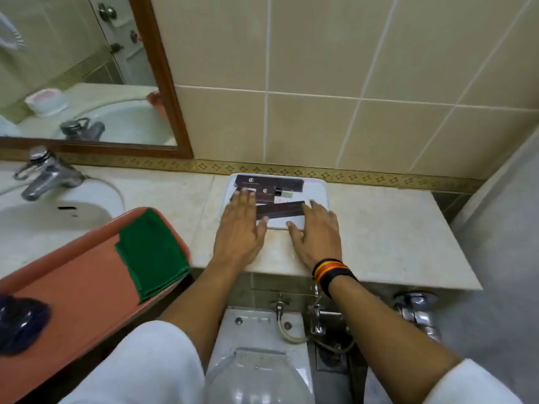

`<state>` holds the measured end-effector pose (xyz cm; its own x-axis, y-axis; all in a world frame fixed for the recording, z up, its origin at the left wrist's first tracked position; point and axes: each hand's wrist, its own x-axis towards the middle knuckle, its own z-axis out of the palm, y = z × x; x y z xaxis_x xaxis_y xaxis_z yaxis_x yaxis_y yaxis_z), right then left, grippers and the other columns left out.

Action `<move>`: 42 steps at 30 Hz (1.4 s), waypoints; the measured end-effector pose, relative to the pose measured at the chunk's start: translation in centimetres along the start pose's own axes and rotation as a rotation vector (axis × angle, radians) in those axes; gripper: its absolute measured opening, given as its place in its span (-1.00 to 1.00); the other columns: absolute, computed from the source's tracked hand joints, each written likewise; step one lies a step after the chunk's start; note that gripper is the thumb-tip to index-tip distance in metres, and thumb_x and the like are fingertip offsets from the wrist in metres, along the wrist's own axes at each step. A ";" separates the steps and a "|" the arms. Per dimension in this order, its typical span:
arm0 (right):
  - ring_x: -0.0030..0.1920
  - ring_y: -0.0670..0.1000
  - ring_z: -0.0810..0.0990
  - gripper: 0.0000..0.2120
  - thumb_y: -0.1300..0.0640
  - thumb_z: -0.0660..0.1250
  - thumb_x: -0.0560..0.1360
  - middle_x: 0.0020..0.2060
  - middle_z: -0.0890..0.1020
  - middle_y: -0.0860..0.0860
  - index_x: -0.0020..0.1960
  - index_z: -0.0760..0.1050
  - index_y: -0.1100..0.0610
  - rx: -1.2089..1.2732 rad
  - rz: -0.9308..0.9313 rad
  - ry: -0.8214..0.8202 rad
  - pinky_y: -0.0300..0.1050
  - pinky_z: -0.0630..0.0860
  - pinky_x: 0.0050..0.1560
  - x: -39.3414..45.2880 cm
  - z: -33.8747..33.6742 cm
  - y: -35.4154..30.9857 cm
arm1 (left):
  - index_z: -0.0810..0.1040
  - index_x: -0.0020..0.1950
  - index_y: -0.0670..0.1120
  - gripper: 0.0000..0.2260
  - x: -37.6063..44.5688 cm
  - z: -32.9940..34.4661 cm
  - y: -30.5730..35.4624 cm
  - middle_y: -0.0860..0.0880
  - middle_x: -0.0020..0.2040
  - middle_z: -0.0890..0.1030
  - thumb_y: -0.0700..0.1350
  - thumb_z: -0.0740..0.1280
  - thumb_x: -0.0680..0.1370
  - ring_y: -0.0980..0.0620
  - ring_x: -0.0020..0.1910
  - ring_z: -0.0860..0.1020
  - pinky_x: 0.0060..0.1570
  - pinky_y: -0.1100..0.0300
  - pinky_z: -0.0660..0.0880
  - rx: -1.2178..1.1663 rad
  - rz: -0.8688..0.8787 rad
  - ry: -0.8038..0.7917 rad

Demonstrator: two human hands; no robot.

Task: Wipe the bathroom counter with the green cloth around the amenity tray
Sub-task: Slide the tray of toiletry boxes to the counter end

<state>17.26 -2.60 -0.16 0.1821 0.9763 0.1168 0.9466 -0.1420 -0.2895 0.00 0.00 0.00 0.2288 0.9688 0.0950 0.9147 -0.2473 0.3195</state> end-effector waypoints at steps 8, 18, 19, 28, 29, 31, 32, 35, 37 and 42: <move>0.13 0.30 0.63 -0.81 0.22 0.34 0.55 0.11 0.67 0.27 0.08 0.61 0.31 0.389 0.630 -0.038 -0.01 0.57 0.08 8.4 -0.7 5.1 | 0.41 0.51 -0.29 -0.44 9.5 0.0 -1.4 -0.32 0.47 0.50 0.13 0.10 0.73 -0.32 0.46 0.44 0.46 -0.13 0.39 -0.366 -0.714 0.024; 0.06 0.22 0.68 -0.85 0.27 0.44 0.43 -0.01 0.74 0.19 -0.03 0.72 0.26 0.645 0.726 0.053 -0.05 0.58 0.10 6.2 -2.7 10.0 | 0.54 0.40 -0.24 -0.44 11.4 0.0 3.0 -0.26 0.41 0.51 0.17 0.09 0.68 -0.25 0.46 0.37 0.44 -0.19 0.37 -0.503 -0.776 0.075; 0.02 0.20 0.68 -0.90 0.25 0.47 0.41 -0.02 0.75 0.18 -0.08 0.71 0.23 0.679 0.759 0.064 -0.05 0.59 0.10 5.0 -3.4 11.1 | 0.54 0.39 -0.25 -0.43 11.4 0.2 4.2 -0.26 0.40 0.52 0.18 0.09 0.68 -0.26 0.46 0.37 0.44 -0.18 0.37 -0.511 -0.734 0.051; -0.29 0.18 0.66 -0.87 0.37 0.51 0.38 -0.15 0.70 0.40 -0.09 0.63 0.36 1.119 1.133 0.227 0.11 0.68 -0.09 -6.4 -6.2 21.2 | 0.51 0.44 -0.18 -0.51 13.2 4.9 18.8 -0.24 0.47 0.51 0.11 0.15 0.66 -0.26 0.51 0.37 0.46 -0.12 0.37 -0.542 -0.311 -0.156; -0.31 0.18 0.66 -0.87 0.39 0.50 0.39 -0.16 0.70 0.40 -0.09 0.61 0.36 1.140 1.158 0.245 0.06 0.68 -0.16 -7.1 -6.2 21.8 | 0.53 0.42 -0.18 -0.53 13.7 5.5 20.1 -0.23 0.45 0.53 0.10 0.16 0.66 -0.26 0.49 0.40 0.45 -0.12 0.40 -0.538 -0.261 -0.174; -0.35 0.16 0.65 -0.85 0.40 0.51 0.39 -0.18 0.70 0.39 -0.09 0.58 0.36 1.203 1.199 0.289 -0.08 0.66 -0.31 -8.5 -6.1 23.2 | 0.60 0.34 -0.17 -0.57 14.8 7.0 23.2 -0.21 0.37 0.59 0.08 0.17 0.66 -0.26 0.42 0.48 0.40 -0.13 0.45 -0.516 -0.139 -0.212; -0.35 0.15 0.66 -0.83 0.41 0.51 0.39 -0.18 0.69 0.38 -0.06 0.57 0.38 1.254 1.214 0.304 -0.13 0.64 -0.36 -9.0 -6.1 23.6 | 0.63 0.30 -0.17 -0.58 15.4 7.7 24.5 -0.21 0.33 0.62 0.07 0.17 0.66 -0.26 0.37 0.51 0.36 -0.12 0.47 -0.498 -0.080 -0.237; -0.25 0.19 0.71 -0.69 0.44 0.53 0.38 -0.13 0.69 0.35 0.06 0.53 0.41 1.393 1.239 0.369 -0.10 0.67 -0.34 -9.9 -5.7 24.7 | 0.67 0.21 -0.14 -0.62 17.6 9.9 28.9 -0.20 0.22 0.69 0.07 0.19 0.67 -0.25 0.26 0.59 0.21 0.04 0.52 -0.459 0.049 -0.325; -0.26 0.18 0.74 -0.68 0.43 0.55 0.36 -0.14 0.70 0.33 0.05 0.52 0.38 1.440 1.251 0.420 -0.09 0.68 -0.33 -9.9 -5.4 25.1 | 0.67 0.28 -0.06 -0.64 18.9 11.2 31.2 -0.16 0.24 0.70 0.09 0.20 0.68 -0.20 0.27 0.60 0.13 0.15 0.43 -0.444 0.107 -0.375; -0.32 0.12 0.76 -0.69 0.42 0.55 0.38 -0.15 0.71 0.33 0.05 0.52 0.34 1.477 1.248 0.520 -0.08 0.68 -0.31 -10.4 -4.5 25.4 | 0.63 0.37 -0.08 -0.63 19.4 13.5 33.5 -0.14 0.35 0.66 0.07 0.21 0.70 -0.16 0.33 0.59 0.29 0.08 0.49 -0.452 0.203 -0.429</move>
<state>40.60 -17.04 -4.45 0.7467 0.2939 -0.5967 -0.5984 -0.0948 -0.7956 39.59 10.71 -0.17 0.5802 0.7987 -0.1597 0.6307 -0.3164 0.7086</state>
